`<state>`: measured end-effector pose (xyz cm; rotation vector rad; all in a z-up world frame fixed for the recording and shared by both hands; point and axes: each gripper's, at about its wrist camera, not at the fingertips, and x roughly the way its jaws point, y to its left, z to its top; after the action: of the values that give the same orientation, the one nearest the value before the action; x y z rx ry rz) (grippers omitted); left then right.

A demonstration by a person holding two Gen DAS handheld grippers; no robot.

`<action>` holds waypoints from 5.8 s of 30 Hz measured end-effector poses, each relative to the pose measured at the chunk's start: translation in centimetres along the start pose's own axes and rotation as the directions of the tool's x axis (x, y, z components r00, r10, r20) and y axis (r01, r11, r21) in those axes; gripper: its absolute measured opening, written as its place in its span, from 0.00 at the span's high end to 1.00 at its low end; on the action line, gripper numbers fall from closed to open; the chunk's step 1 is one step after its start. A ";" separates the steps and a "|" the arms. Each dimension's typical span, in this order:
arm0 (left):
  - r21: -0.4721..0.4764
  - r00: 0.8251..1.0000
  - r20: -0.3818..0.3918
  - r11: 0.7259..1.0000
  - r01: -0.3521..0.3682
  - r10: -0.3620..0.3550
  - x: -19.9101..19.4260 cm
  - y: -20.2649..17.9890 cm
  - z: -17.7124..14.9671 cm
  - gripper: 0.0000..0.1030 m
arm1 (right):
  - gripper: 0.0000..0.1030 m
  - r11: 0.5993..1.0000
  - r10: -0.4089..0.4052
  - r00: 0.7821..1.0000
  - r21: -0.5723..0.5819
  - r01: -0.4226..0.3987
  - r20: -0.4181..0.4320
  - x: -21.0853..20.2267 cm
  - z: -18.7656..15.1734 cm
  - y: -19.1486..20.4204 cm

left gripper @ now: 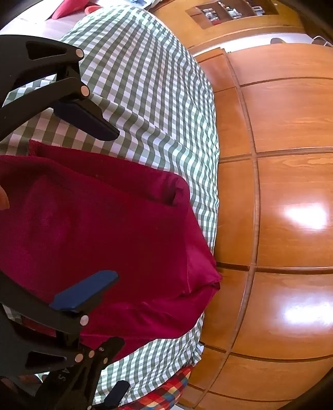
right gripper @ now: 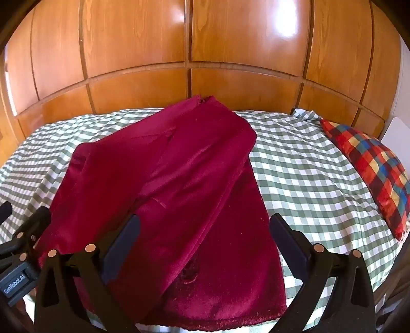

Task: Fold small clothes

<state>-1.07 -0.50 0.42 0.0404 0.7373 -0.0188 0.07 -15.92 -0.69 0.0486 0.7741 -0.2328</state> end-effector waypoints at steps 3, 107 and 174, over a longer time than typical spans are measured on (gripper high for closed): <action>0.000 1.000 -0.007 1.000 0.000 0.000 0.0 0.1 -0.1 0.02 | 0.03 1.000 0.002 1.000 0.001 -0.002 0.002 -0.1 -0.1 0.0; -0.345 0.974 -0.121 0.912 -0.223 0.192 15.2 24.1 19.1 0.30 | 0.18 0.925 -0.324 0.946 0.211 0.318 -0.005 11.1 16.1 -23.6; 0.126 0.932 -0.204 0.936 0.328 -0.299 1.9 0.3 0.9 0.51 | 0.94 0.973 -0.211 0.974 0.075 0.217 -0.086 1.5 6.2 -28.2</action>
<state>0.90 -0.21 -0.18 0.0760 0.9187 -0.3863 -1.00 -44.41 3.84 0.0536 0.8471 -0.4711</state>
